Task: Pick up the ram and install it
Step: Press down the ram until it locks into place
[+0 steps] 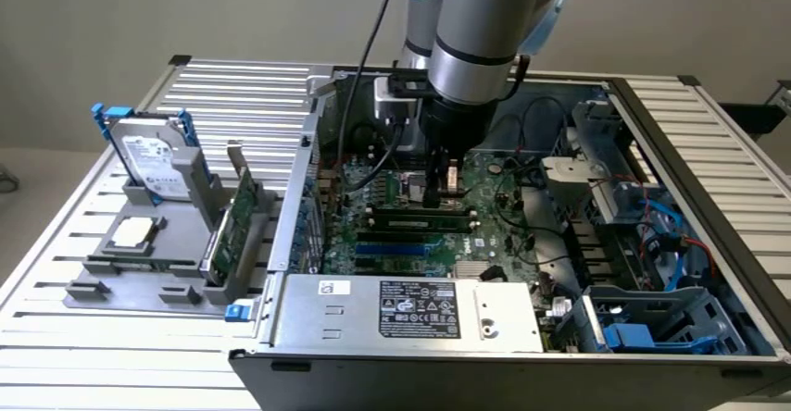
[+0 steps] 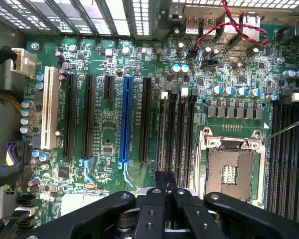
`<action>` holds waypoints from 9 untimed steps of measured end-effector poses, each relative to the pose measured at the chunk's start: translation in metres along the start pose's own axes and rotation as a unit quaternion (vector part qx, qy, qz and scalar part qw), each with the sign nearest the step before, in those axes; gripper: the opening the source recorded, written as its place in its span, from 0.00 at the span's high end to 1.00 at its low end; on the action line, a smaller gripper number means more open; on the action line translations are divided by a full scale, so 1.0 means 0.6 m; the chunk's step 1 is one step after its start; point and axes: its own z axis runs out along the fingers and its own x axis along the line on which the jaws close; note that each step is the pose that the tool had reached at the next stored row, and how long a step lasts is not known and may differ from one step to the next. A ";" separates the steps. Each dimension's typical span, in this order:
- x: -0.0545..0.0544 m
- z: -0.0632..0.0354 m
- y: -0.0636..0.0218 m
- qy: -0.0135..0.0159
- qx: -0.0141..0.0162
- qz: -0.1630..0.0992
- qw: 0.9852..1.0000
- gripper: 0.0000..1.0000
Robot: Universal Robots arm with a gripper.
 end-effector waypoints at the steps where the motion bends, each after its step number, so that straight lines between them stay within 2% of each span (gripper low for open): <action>1: 0.000 0.000 0.000 0.000 0.000 0.000 1.000 0.89; 5: 0.001 0.000 0.000 0.000 0.000 0.000 1.000 0.89; 9: 0.001 0.000 0.000 -0.002 0.000 0.027 1.000 0.89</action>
